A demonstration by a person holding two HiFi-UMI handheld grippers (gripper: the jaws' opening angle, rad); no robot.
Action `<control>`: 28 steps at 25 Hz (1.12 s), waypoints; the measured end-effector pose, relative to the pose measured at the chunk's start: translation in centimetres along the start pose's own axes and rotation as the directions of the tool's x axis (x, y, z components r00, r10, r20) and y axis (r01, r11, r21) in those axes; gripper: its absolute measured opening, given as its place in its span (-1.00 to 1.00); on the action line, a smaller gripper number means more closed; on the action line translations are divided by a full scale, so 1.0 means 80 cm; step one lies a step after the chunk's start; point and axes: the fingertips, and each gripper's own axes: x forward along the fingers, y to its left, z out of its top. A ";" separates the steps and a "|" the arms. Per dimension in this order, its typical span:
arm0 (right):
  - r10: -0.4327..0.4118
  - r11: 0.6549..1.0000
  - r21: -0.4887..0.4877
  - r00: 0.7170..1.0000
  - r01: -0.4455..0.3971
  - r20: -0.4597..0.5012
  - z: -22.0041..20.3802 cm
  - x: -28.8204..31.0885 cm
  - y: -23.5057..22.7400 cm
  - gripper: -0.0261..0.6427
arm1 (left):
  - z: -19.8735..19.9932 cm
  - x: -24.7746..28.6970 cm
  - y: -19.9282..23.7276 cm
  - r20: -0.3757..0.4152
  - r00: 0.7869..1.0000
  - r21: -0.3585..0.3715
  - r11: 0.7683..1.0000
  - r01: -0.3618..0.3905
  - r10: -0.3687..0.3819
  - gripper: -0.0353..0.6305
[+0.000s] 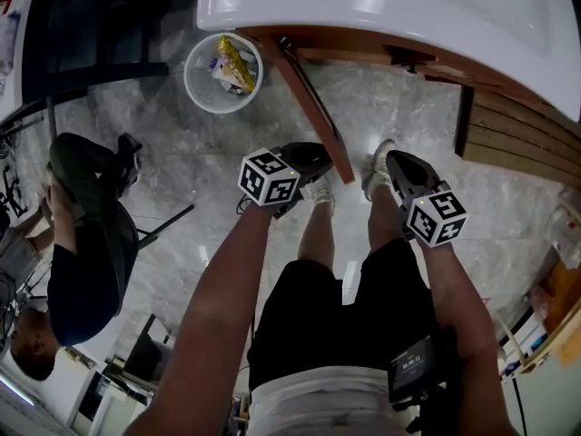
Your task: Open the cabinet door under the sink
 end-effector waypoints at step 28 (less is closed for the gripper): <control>0.018 1.000 -0.020 1.000 -0.018 -0.012 -0.010 0.010 0.048 -0.88 | -0.045 -0.138 0.059 0.013 0.973 0.015 0.973 -0.231 0.231 -0.70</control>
